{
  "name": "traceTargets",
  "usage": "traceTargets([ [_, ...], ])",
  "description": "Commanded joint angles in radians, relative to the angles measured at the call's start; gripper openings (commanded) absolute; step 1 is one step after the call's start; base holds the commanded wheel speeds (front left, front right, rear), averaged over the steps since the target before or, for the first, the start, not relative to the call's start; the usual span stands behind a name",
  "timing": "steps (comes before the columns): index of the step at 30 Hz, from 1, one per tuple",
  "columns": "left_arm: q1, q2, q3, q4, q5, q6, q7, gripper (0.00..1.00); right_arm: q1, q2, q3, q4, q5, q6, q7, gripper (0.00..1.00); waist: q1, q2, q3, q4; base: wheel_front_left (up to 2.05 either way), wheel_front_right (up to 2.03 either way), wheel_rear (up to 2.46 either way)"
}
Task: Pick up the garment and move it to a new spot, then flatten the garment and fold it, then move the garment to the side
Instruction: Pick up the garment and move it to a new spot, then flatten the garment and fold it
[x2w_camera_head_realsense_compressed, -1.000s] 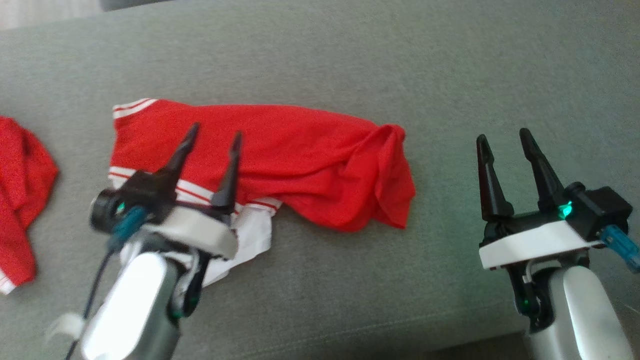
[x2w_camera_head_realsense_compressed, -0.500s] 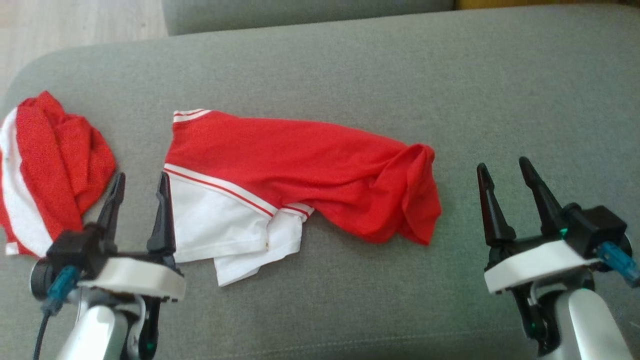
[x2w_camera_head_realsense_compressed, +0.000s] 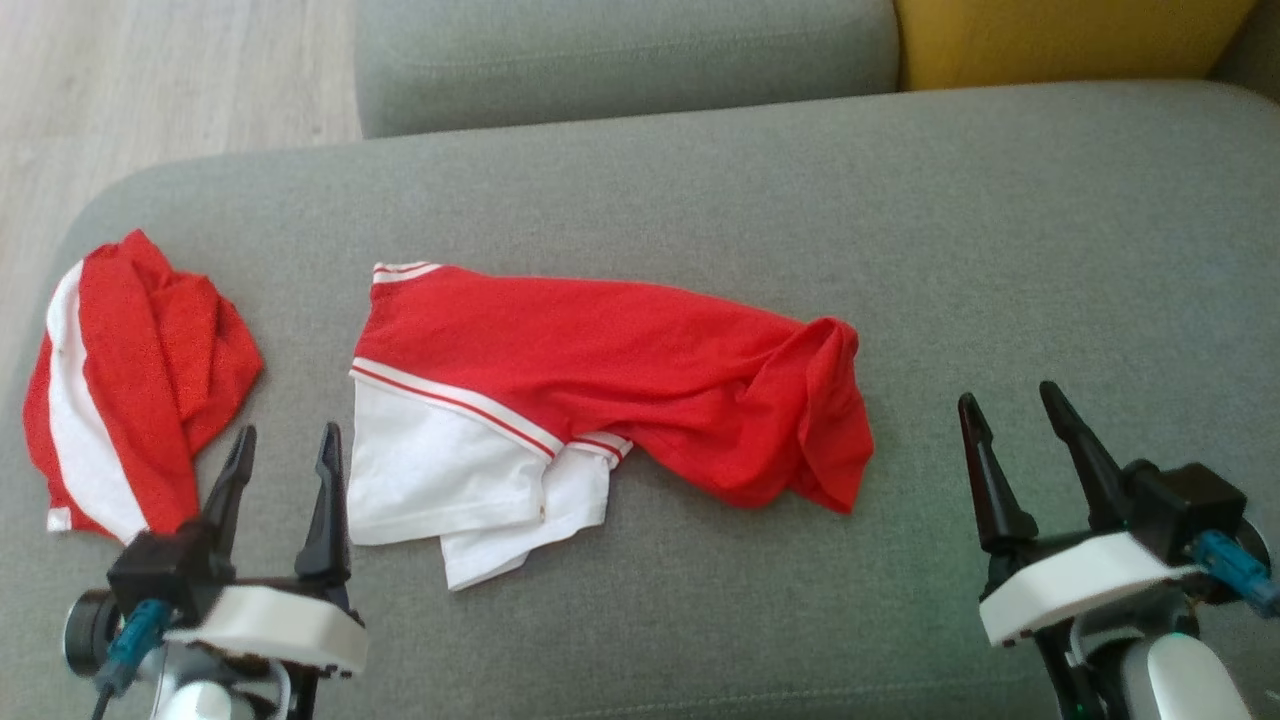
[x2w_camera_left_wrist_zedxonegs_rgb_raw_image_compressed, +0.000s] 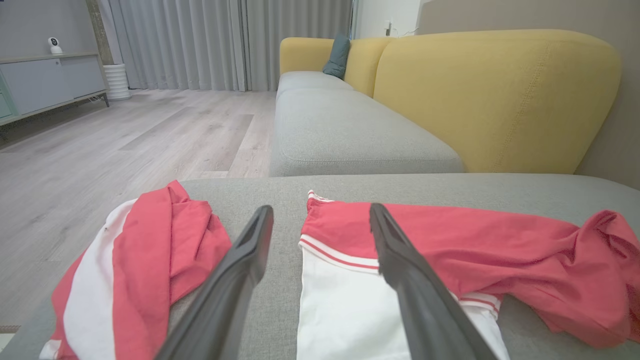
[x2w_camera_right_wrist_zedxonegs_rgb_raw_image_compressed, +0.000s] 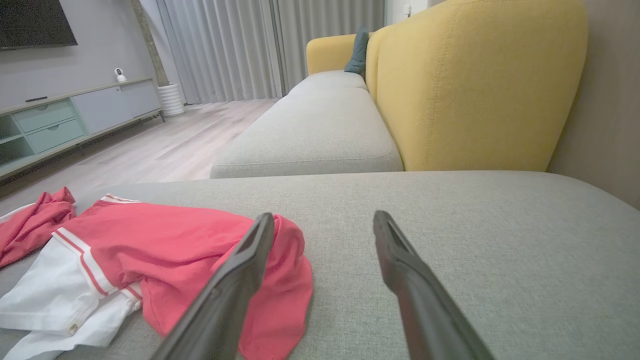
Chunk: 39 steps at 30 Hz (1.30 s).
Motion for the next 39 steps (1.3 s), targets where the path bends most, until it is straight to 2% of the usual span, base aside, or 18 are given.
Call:
traceTargets([
  [1,-0.026,0.020,0.044,-0.026,0.012,-0.002,-0.011,1.00,-0.013,-0.014,0.016,-0.042,-0.003,-0.001,0.004,1.00,0.0001,0.0000,-0.013,0.001,0.00,0.00,0.00],
  [28,-0.037,0.033,0.041,-0.023,0.017,0.003,-0.012,1.00,-0.003,-0.008,0.021,-0.057,0.000,-0.001,0.014,1.00,0.0001,0.0000,-0.016,0.006,0.00,0.00,0.00],
  [39,-0.097,0.033,0.022,-0.035,0.035,-0.003,-0.012,1.00,-0.022,-0.007,0.123,0.029,0.023,-0.001,0.034,1.00,0.0001,0.0000,0.055,0.044,0.00,0.00,0.00],
])
